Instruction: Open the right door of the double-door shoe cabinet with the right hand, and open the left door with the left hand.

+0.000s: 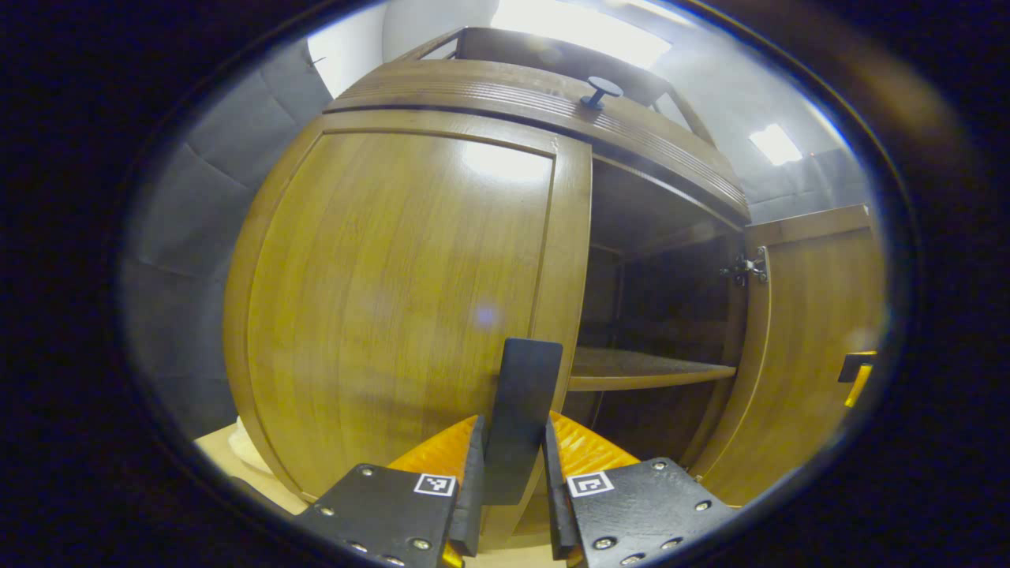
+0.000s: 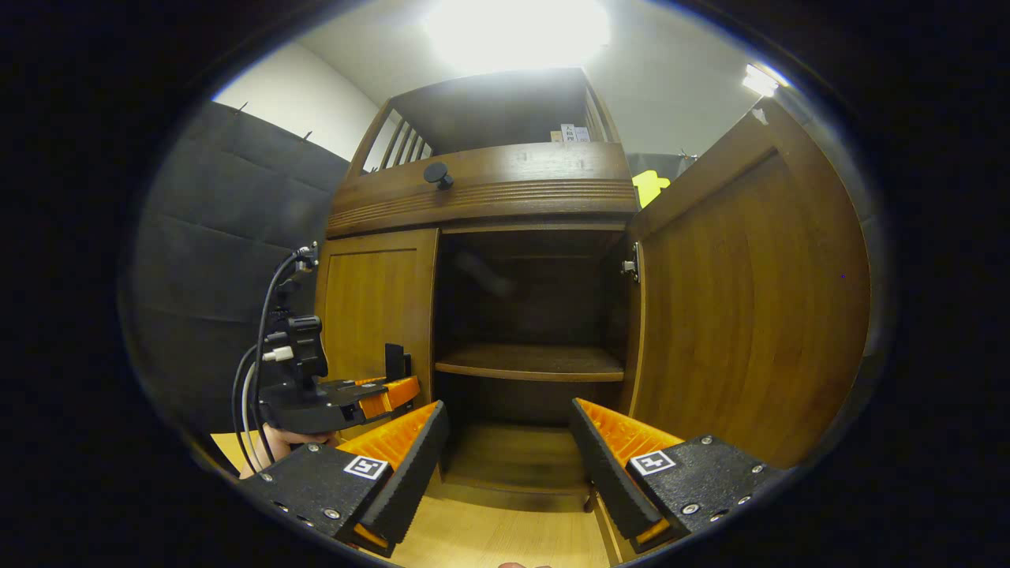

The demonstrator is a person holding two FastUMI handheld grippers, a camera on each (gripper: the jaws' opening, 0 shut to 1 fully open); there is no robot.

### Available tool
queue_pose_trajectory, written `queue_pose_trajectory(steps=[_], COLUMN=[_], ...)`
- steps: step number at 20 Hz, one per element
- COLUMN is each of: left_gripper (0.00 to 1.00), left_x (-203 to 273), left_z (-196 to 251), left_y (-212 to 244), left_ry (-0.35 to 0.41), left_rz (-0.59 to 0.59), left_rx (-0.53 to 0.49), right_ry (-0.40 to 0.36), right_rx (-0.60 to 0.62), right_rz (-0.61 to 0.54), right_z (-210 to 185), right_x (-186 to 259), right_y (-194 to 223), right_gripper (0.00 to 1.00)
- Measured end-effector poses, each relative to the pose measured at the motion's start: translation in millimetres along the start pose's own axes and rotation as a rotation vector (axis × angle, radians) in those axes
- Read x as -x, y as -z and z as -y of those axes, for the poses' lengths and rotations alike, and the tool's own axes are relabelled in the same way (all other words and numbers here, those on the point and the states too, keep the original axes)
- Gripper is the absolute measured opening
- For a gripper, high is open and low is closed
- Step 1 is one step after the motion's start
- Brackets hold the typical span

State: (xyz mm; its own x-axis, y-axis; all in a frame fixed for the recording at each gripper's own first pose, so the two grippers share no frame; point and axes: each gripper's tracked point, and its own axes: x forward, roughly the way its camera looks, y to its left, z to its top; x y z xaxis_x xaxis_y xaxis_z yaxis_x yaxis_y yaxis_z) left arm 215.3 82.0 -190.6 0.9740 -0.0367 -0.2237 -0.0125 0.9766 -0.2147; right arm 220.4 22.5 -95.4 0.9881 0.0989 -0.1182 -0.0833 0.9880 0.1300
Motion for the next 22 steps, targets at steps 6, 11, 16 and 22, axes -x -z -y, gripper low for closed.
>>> queue_pose_trajectory(steps=[6, 11, 16, 22], left_gripper=[0.22, 0.28, 0.15, 0.28], left_x=[-1, 2, 1, 6], left_z=[-6, -2, 2, 5], left_y=[2, 0, -2, -9], left_ry=[-0.043, -0.013, 0.027, 0.081], left_rz=[-0.023, -0.027, -0.022, -0.025], left_rx=[-0.110, -0.082, -0.068, -0.057], right_ry=[-0.018, 0.012, -0.001, -0.027], right_rx=[-0.038, -0.027, -0.024, -0.016], right_rz=[-0.002, -0.045, -0.068, -0.075], right_z=[-3, 0, 0, -14], right_x=[0, -4, -10, -17], right_y=[0, 8, 15, 9], right_gripper=[0.95, 0.95, 0.95, 0.95])
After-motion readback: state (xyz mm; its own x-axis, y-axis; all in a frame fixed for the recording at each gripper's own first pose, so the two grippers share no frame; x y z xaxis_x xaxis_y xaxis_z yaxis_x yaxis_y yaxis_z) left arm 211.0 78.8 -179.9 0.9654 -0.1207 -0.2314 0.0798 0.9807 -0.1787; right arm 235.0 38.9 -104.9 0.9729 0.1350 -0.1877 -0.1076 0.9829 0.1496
